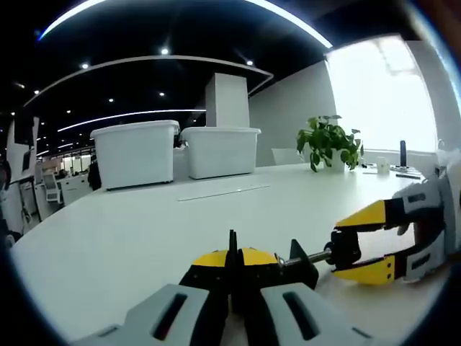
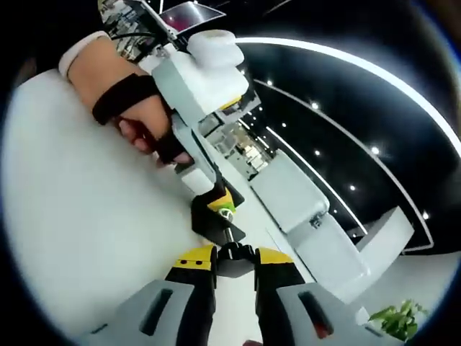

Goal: Clamp the fixed fixture on the desktop, loosen the retaining clip, secure it to the edge of the desk, and tighten the retaining clip.

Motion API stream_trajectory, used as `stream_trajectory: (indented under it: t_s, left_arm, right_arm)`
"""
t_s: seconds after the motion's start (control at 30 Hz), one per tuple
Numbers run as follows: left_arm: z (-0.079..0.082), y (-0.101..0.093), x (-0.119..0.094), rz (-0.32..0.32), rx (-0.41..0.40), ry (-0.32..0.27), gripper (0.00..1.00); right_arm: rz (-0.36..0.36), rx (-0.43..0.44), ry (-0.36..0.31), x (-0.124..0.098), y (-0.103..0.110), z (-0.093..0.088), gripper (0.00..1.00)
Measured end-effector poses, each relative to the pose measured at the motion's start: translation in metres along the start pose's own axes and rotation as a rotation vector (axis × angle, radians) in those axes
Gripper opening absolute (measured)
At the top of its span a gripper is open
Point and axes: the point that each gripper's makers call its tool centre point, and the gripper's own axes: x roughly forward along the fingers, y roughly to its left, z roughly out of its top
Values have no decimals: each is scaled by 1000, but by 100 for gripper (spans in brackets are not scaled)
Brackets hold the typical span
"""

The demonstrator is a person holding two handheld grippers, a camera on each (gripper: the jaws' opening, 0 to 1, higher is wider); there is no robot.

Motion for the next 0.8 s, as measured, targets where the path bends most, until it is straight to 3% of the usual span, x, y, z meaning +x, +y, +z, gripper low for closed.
stream_trajectory:
  t_s: [0.23, 0.27, 0.3, 0.37, 0.43, 0.53, 0.63, 0.73, 0.8]
  left_arm:
    - [0, 0, 0, 0, -3, 0, 4]
    - [0, 0, 0, 0, -1, 0, 4]
    - [0, 0, 0, 0, 1, 0, 4]
    - [0, 0, 0, -1, 0, 0, 4]
    - [0, 0, 0, -1, -1, 0, 4]
    - [0, 0, 1, -3, -5, 1, 4]
    - [1, 0, 0, -5, -8, 1, 4]
    - [1, 0, 1, -8, -6, 1, 4]
    - [1, 0, 0, -8, -7, 1, 4]
  right_arm:
    - [-1, 34, 2, 0, -2, -1, 20]
    - [21, 78, 4, 0, -1, -2, 21]
    - [41, 136, -3, -1, 0, -1, 23]
    - [60, 330, -19, -2, -5, -1, 27]
    - [31, 480, -13, -2, -20, -9, 30]
    - [71, 729, -33, 0, -24, -16, 35]
    - [82, 875, -54, 0, -29, -15, 33]
    - [166, 1112, -82, 4, -26, -7, 33]
    - [193, 1203, -74, 6, -20, -5, 34]
